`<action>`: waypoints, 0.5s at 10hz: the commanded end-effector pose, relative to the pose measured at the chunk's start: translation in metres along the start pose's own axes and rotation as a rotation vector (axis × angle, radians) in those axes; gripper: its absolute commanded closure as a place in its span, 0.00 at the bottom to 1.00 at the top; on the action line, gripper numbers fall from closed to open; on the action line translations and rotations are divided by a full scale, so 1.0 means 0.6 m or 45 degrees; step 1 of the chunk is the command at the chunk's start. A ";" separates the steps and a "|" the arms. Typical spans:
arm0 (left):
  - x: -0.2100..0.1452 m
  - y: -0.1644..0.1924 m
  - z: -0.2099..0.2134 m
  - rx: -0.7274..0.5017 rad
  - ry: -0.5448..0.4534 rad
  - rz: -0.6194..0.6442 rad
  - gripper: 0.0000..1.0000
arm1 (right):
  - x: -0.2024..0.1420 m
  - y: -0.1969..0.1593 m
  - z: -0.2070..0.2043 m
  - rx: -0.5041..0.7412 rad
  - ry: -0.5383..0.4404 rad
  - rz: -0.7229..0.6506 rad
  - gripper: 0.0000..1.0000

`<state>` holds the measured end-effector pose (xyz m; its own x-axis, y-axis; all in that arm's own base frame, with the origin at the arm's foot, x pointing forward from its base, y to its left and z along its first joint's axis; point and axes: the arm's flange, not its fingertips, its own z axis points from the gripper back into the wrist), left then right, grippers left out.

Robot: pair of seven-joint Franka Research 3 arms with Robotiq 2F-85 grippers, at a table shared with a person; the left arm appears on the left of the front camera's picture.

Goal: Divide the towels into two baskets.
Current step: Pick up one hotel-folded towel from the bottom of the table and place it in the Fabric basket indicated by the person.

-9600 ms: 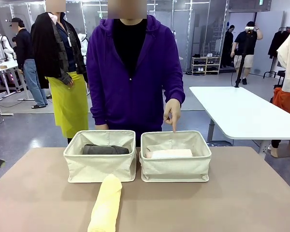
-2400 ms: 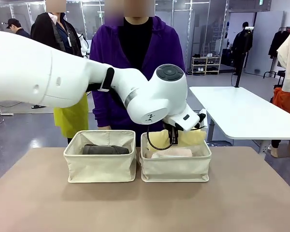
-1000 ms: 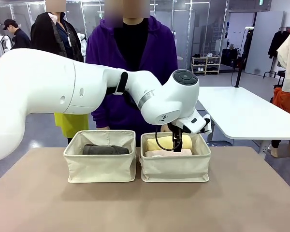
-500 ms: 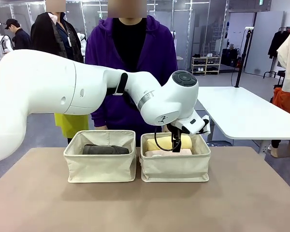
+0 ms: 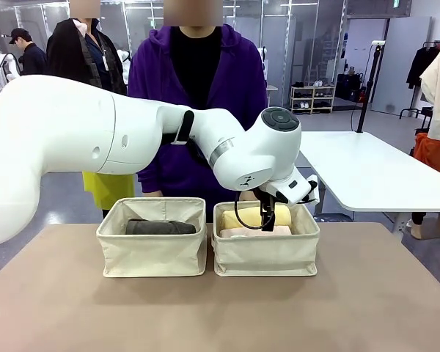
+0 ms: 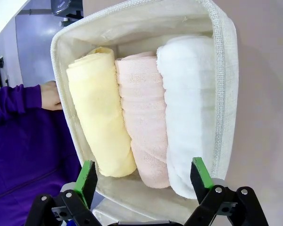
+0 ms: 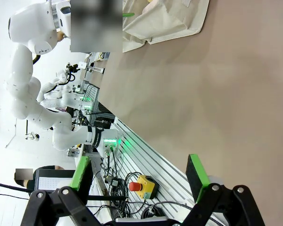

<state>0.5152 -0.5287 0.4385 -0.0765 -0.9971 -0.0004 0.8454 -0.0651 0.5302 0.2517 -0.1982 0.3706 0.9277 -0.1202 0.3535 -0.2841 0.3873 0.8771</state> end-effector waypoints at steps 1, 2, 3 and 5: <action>0.000 0.001 0.002 0.007 -0.004 -0.019 0.00 | -0.003 0.008 0.002 0.009 -0.011 0.002 0.00; 0.000 0.001 0.002 0.007 -0.004 -0.019 0.00 | -0.003 0.008 0.002 0.009 -0.011 0.002 0.00; 0.000 0.000 0.000 0.000 0.000 0.000 0.00 | -0.003 0.008 0.002 0.009 -0.011 0.002 0.00; -0.035 0.033 0.080 -0.091 -0.058 0.281 0.00 | -0.003 0.008 0.002 0.009 -0.011 0.002 0.00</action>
<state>0.5171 -0.5235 0.4633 -0.0079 -0.9968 0.0797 0.8643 0.0332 0.5018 0.2516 -0.1983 0.3706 0.9276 -0.1204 0.3536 -0.2841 0.3873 0.8771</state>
